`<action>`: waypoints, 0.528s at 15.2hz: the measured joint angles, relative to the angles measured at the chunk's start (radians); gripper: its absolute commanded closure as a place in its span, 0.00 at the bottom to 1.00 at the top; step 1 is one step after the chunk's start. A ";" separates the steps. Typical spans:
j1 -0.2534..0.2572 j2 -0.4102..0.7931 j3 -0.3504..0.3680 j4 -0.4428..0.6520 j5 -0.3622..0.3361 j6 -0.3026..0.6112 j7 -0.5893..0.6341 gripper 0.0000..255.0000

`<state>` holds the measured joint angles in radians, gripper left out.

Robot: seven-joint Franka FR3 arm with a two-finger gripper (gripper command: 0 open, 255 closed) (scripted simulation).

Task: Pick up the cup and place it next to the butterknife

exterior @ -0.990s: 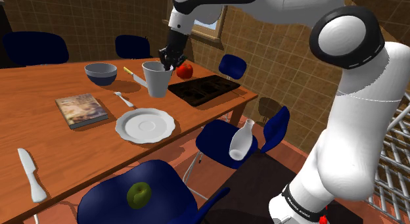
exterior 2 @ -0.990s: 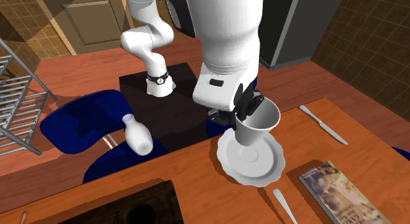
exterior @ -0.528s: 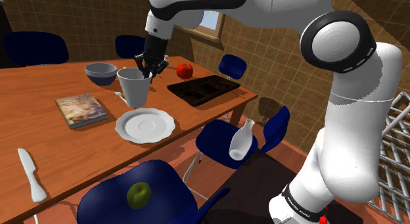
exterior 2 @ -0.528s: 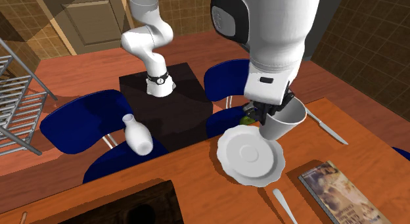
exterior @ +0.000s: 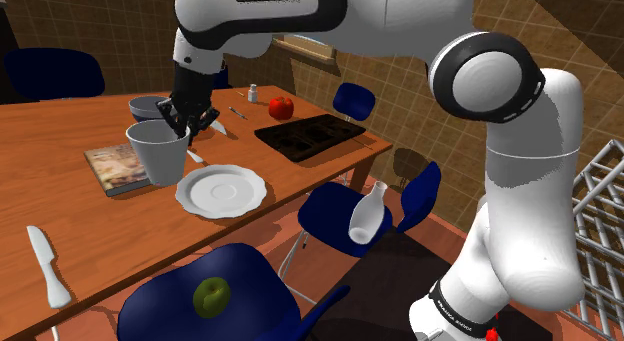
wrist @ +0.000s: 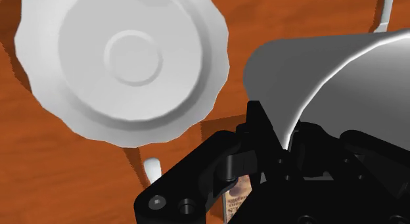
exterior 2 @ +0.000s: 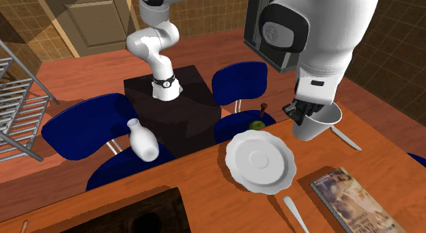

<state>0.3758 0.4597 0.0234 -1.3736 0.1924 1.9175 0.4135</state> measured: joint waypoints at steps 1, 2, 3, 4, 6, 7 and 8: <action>0.014 0.018 0.004 0.025 -0.004 -0.004 0.019 1.00; 0.026 0.044 0.008 0.054 -0.008 -0.003 0.035 1.00; 0.039 0.066 0.011 0.079 -0.012 -0.003 0.052 1.00; 0.050 0.088 0.014 0.108 -0.016 -0.008 0.068 1.00; 0.081 0.152 0.020 0.190 -0.026 -0.020 0.107 1.00; 0.094 0.181 0.022 0.230 -0.031 -0.028 0.124 1.00; 0.106 0.200 0.023 0.257 -0.034 -0.033 0.139 1.00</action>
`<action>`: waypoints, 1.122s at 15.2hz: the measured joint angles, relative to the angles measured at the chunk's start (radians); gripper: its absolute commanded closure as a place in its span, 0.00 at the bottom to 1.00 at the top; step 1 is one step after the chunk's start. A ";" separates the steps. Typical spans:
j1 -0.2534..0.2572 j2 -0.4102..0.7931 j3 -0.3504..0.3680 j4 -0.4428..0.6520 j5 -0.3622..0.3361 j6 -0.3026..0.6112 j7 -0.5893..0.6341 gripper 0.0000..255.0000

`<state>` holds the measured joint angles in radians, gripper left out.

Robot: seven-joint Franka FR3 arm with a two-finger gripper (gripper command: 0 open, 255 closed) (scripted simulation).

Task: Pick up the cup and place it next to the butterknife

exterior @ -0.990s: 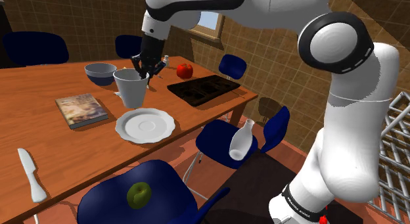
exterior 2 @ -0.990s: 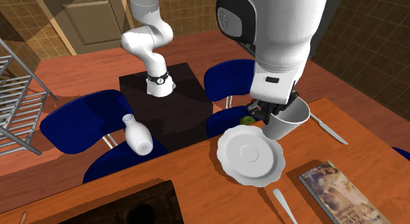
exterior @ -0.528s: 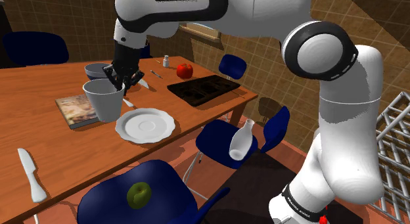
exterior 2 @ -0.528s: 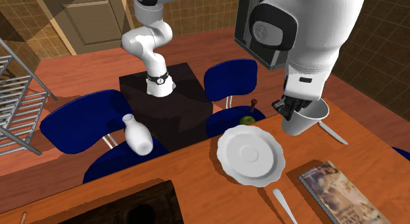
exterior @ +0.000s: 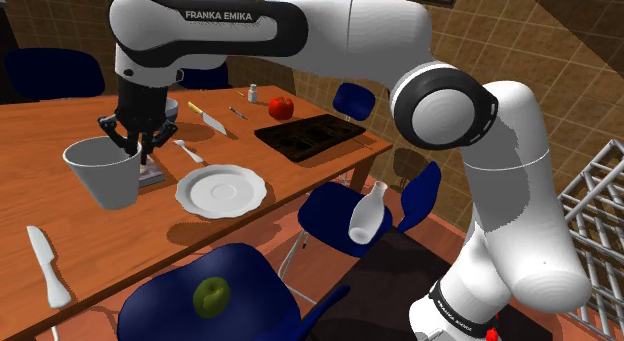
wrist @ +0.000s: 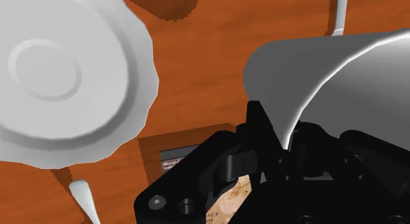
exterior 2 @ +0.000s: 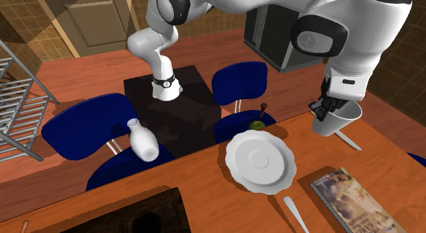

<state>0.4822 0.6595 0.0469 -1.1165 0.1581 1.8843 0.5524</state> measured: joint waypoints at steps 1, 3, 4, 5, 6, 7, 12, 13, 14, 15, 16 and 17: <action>0.004 0.010 0.001 0.000 -0.001 0.010 0.002 1.00; 0.007 0.018 0.001 -0.011 -0.001 0.030 0.003 1.00; 0.007 0.019 0.001 -0.022 0.000 0.042 0.001 1.00; 0.008 0.026 0.001 -0.021 0.000 0.048 0.001 1.00; 0.008 0.025 0.001 -0.037 0.001 0.063 -0.001 1.00; 0.008 0.030 0.001 -0.043 0.001 0.074 -0.003 1.00; 0.008 0.043 0.002 -0.090 0.004 0.134 -0.013 1.00; 0.009 0.045 0.002 -0.098 0.005 0.143 -0.013 1.00; 0.009 0.046 0.002 -0.102 0.005 0.148 -0.014 1.00; 0.008 0.045 0.002 -0.106 0.005 0.151 -0.015 1.00; 0.008 0.045 0.002 -0.107 0.005 0.153 -0.016 1.00; 0.008 0.045 0.003 -0.108 0.005 0.153 -0.016 1.00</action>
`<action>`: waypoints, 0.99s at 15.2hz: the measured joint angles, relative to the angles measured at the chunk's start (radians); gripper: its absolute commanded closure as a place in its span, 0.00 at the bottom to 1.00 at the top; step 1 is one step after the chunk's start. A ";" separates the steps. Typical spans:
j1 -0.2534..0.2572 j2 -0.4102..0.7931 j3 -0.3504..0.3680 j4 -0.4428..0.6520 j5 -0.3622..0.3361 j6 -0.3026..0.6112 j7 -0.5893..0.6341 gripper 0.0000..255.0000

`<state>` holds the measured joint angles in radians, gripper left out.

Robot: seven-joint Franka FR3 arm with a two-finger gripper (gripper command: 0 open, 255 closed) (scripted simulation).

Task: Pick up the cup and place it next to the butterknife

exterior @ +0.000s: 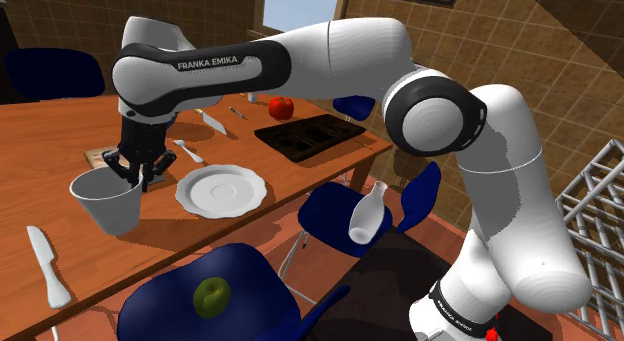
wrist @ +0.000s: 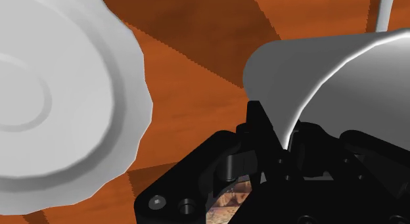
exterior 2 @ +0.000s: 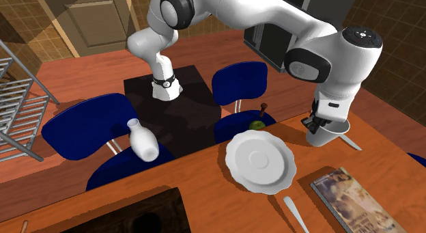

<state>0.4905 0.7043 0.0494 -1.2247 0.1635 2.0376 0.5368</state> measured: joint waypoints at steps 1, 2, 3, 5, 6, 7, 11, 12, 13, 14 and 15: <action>0.000 0.000 0.000 0.000 0.000 0.000 0.000 1.00; 0.000 0.000 0.000 0.000 0.000 0.001 0.000 1.00; 0.000 0.000 0.000 -0.001 0.000 0.001 0.000 0.00; 0.000 0.000 0.000 -0.001 0.000 0.001 0.000 0.00; 0.000 -0.001 0.000 -0.001 0.000 0.001 0.000 0.00; 0.000 -0.001 0.000 -0.001 0.000 0.001 0.000 0.00; -0.006 -0.015 -0.001 0.012 0.000 -0.027 -0.002 0.00; -0.005 -0.029 -0.001 0.022 -0.001 -0.050 0.003 0.00; -0.006 -0.044 -0.002 0.028 -0.002 -0.071 0.005 0.00; -0.008 -0.047 -0.002 0.037 -0.002 -0.082 0.005 0.00; -0.010 -0.048 -0.002 0.040 -0.002 -0.087 0.004 0.00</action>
<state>0.4807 0.6567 0.0473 -1.1844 0.1617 1.9508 0.5407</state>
